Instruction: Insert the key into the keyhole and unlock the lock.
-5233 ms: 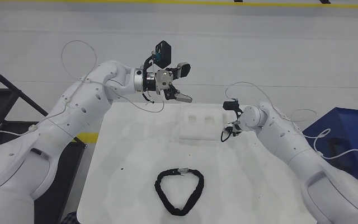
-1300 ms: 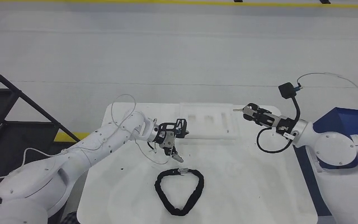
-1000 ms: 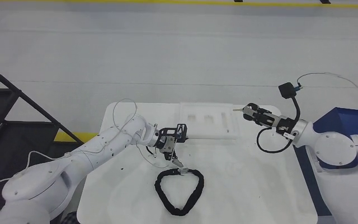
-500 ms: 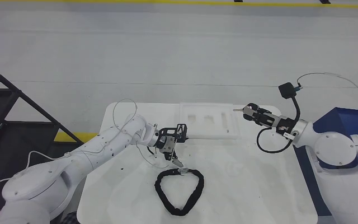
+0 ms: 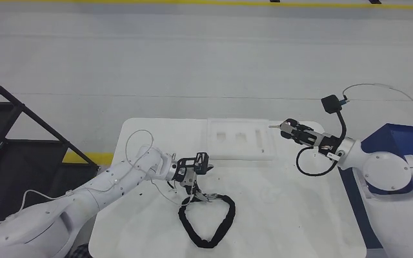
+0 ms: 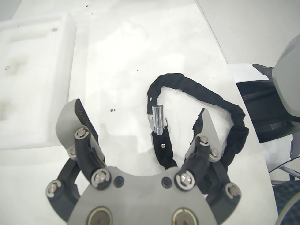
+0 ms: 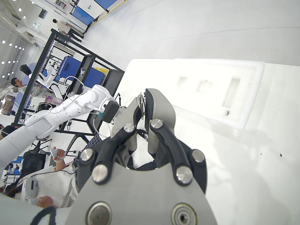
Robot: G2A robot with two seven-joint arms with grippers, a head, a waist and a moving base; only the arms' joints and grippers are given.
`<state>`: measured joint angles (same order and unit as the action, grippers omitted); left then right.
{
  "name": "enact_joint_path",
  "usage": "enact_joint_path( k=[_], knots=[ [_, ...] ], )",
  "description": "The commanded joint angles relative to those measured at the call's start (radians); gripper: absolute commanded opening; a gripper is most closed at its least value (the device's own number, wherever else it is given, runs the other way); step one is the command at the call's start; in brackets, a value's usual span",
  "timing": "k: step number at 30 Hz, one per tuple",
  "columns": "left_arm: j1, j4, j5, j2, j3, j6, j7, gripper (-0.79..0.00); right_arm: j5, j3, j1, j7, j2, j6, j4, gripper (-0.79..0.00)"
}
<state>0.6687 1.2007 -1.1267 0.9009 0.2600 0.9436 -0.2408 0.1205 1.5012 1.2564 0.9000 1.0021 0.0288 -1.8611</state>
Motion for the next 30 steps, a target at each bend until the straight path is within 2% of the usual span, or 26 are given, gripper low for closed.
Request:
enact_joint_path(
  k=[1,5,8,21,30],
  knots=[
    [0.042,0.026,-0.063,-0.027,0.017,-0.013,-0.075,0.0,0.0,0.0,0.0,0.0,0.0,0.0,0.0,-0.785],
    [0.097,0.066,-0.193,-0.06,0.032,-0.053,-0.151,0.0,0.0,0.0,0.0,0.0,0.0,0.0,0.0,-0.785],
    [0.126,0.066,-0.23,-0.069,0.041,-0.085,-0.169,0.0,0.0,0.0,0.0,0.0,0.0,0.0,0.0,-0.785],
    [0.203,0.106,-0.254,-0.057,0.082,-0.232,-0.07,0.0,0.0,0.0,0.0,0.0,0.0,0.0,0.0,-0.785],
    [0.228,0.105,-0.262,-0.044,0.103,-0.23,-0.047,0.0,0.0,0.0,0.0,0.0,0.0,0.0,0.0,-0.785]
  ],
)
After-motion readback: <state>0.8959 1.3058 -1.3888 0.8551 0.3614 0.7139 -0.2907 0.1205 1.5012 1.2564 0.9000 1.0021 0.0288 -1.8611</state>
